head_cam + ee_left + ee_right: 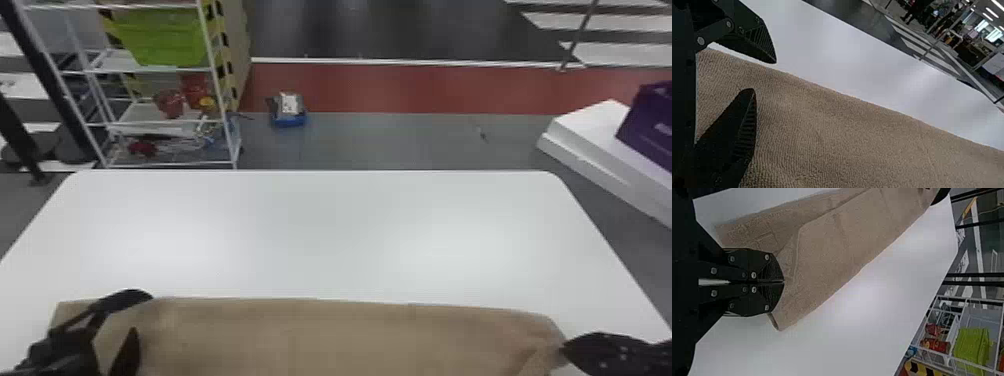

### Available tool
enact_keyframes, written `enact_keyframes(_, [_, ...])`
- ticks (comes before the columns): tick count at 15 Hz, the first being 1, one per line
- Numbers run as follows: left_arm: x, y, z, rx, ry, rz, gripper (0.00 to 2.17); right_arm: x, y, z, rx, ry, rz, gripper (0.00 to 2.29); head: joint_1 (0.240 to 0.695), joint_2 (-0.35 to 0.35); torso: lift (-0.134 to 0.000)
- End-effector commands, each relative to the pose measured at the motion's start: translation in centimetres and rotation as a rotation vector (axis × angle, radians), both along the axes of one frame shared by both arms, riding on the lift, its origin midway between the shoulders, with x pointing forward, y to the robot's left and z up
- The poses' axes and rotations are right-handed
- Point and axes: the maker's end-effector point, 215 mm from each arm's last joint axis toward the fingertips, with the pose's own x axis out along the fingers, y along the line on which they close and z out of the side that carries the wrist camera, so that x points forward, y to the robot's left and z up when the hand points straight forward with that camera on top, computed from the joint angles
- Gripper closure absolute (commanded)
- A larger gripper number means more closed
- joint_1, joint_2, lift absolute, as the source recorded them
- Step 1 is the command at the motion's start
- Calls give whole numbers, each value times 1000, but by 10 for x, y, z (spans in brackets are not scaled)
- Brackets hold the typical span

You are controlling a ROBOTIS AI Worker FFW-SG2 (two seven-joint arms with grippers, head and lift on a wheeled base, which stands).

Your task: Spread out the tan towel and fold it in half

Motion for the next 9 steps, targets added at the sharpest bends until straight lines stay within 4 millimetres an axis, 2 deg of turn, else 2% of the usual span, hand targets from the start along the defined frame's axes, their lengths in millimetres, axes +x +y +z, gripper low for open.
enact_keyframes(1, [0,2,-5,1,16,10,383,-8,6,6,13,-2,18,1116,695,-26,-124])
enact_keyframes(3, [0,3,-7,6,22,11,383,-12,9,17,15,-19,27,1116,695,-16,-124])
enact_keyframes(4, [0,4,-6,7,21,12,383,-17,11,16,13,-13,34,1116,695,-13,-124])
enact_keyframes(7, [0,8,-9,4,34,29,383,-39,25,2,-5,10,100,1116,695,6,-124])
enact_keyframes(9, [0,7,-9,5,36,26,383,-36,17,8,-18,-4,88,1116,695,22,-124])
